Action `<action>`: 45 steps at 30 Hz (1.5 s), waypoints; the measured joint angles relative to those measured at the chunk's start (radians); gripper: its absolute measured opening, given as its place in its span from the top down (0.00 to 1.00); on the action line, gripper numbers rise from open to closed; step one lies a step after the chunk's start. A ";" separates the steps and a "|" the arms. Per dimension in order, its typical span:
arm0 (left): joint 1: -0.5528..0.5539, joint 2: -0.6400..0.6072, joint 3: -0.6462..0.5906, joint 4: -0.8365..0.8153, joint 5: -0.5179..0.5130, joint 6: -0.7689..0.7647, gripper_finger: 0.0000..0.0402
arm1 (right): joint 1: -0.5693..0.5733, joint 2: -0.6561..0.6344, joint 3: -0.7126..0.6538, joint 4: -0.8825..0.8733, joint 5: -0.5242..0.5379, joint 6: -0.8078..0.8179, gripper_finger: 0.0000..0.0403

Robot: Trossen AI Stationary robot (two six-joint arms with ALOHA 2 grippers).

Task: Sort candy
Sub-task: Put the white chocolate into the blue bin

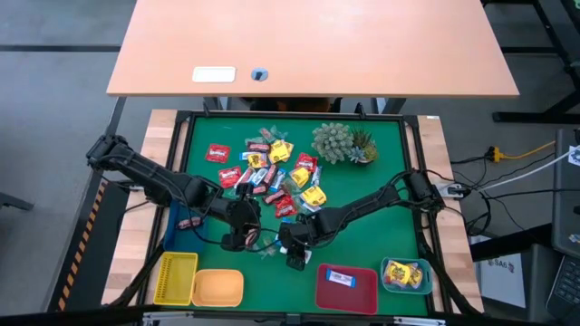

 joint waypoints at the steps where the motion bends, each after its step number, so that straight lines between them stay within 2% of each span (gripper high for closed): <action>1: 0.003 0.000 0.000 0.000 0.000 0.000 0.65 | -0.001 0.000 0.000 -0.001 -0.001 0.000 0.45; 7: 0.022 0.000 0.000 0.000 0.000 0.000 0.65 | -0.003 0.000 0.000 -0.010 0.000 -0.003 0.49; 15: 0.026 0.000 0.000 0.000 0.000 0.000 0.65 | -0.003 0.000 -0.001 -0.015 0.001 0.005 0.70; 20: 0.026 0.000 0.000 0.000 0.000 0.000 0.65 | -0.003 -0.001 -0.001 -0.007 -0.019 0.006 0.77; 27: 0.025 -0.011 0.000 -0.002 0.008 0.002 0.65 | -0.022 -0.013 0.000 -0.021 -0.045 0.005 0.77; 34: 0.007 -0.073 0.000 -0.054 0.008 0.069 0.65 | -0.028 -0.044 0.061 -0.071 -0.068 -0.040 0.78; 45: -0.022 -0.205 0.000 -0.158 0.006 0.078 0.65 | -0.080 -0.093 0.231 -0.306 -0.052 -0.158 0.78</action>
